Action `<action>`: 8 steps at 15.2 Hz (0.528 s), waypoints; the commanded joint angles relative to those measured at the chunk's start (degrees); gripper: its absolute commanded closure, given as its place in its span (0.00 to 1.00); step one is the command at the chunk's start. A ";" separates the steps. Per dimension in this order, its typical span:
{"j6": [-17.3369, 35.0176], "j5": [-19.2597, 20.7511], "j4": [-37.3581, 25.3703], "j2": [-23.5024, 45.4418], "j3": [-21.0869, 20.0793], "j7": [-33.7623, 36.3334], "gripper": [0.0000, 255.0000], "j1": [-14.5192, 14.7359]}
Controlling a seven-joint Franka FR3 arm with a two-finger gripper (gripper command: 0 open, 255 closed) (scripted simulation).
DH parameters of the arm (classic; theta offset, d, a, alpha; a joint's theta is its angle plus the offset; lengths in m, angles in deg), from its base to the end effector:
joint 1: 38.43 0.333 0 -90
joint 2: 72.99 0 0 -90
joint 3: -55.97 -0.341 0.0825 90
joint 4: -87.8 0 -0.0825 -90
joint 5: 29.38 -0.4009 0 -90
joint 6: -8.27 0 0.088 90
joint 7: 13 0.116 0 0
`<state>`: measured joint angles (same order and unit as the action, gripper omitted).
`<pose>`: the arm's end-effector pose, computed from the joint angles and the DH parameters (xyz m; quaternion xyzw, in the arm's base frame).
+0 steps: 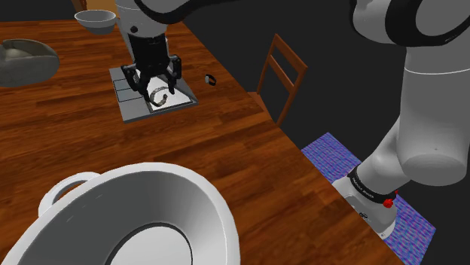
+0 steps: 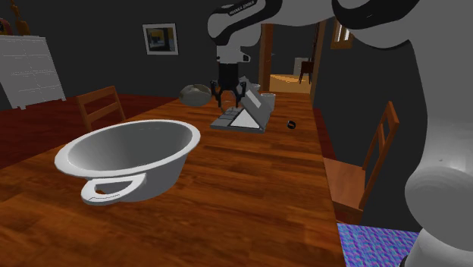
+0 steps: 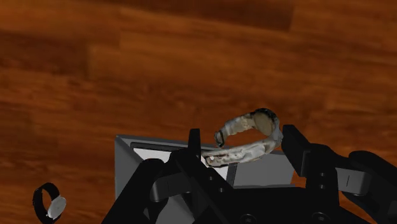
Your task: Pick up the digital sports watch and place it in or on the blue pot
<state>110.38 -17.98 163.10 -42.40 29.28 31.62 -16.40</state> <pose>0.5459 0.4837 0.4615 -0.9994 -0.0297 0.0174 0.0083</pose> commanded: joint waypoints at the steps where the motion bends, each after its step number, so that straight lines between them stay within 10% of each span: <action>1: -1.60 -0.06 -1.55 -0.05 -0.07 -0.02 1.00 0.24; 8: -7.23 -0.03 -7.66 0.32 -0.17 -0.20 1.00 1.16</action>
<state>104.00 -18.04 156.38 -42.19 29.13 31.41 -15.42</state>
